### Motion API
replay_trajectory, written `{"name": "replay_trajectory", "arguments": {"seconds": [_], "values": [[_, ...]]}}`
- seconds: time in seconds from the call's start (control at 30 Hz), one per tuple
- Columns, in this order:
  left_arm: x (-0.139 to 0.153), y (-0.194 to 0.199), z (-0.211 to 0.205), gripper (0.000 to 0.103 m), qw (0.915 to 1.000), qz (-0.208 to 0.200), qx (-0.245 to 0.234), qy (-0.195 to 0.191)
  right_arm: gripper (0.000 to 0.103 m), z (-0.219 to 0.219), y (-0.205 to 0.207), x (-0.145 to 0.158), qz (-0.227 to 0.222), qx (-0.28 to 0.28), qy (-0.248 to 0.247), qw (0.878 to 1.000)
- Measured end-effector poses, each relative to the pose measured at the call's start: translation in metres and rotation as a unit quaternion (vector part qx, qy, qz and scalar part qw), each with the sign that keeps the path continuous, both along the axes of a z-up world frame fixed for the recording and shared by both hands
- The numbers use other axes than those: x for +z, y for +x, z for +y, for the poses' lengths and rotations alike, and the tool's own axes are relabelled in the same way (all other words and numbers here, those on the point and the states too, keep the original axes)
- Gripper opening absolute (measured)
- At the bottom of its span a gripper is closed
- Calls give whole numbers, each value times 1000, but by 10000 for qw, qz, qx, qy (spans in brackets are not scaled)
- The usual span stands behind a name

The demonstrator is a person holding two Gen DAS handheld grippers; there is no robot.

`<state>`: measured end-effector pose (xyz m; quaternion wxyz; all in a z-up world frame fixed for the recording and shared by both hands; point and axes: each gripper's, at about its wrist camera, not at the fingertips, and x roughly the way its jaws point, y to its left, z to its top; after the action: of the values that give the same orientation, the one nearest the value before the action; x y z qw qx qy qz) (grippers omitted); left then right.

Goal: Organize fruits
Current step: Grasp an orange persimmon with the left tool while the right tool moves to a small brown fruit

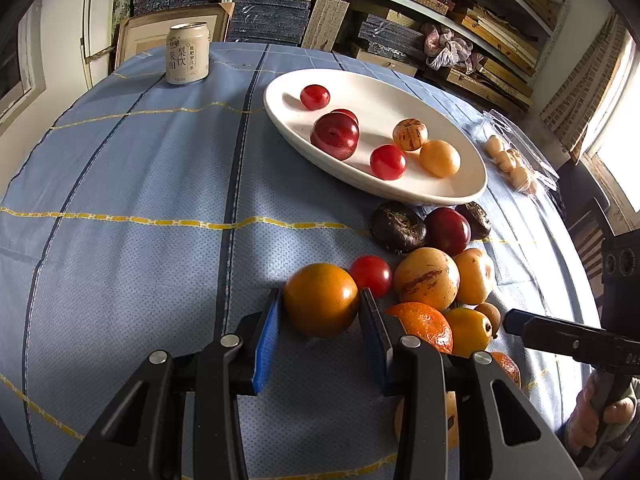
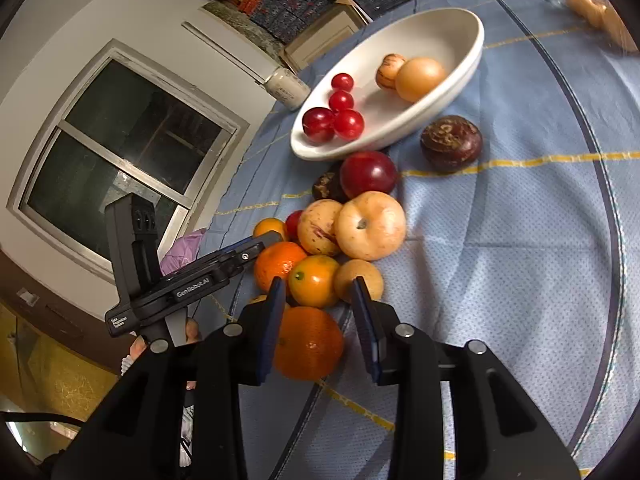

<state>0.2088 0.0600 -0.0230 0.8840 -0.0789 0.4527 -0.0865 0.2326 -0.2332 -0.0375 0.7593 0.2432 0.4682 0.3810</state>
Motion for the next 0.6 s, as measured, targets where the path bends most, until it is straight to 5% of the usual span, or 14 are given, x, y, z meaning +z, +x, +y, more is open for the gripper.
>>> {"name": "replay_trajectory", "arguments": {"seconds": [0.37, 0.53, 0.6], "values": [[0, -1, -2, 39, 10000, -24, -10, 79, 45, 9, 3, -9, 162, -28, -342, 9993], [0, -1, -3, 39, 10000, -31, -9, 88, 44, 11, 1, -9, 18, -116, -399, 9991], [0, -1, -3, 39, 9999, -35, -4, 100, 34, 10, 1, -9, -74, -200, -441, 9988]]}}
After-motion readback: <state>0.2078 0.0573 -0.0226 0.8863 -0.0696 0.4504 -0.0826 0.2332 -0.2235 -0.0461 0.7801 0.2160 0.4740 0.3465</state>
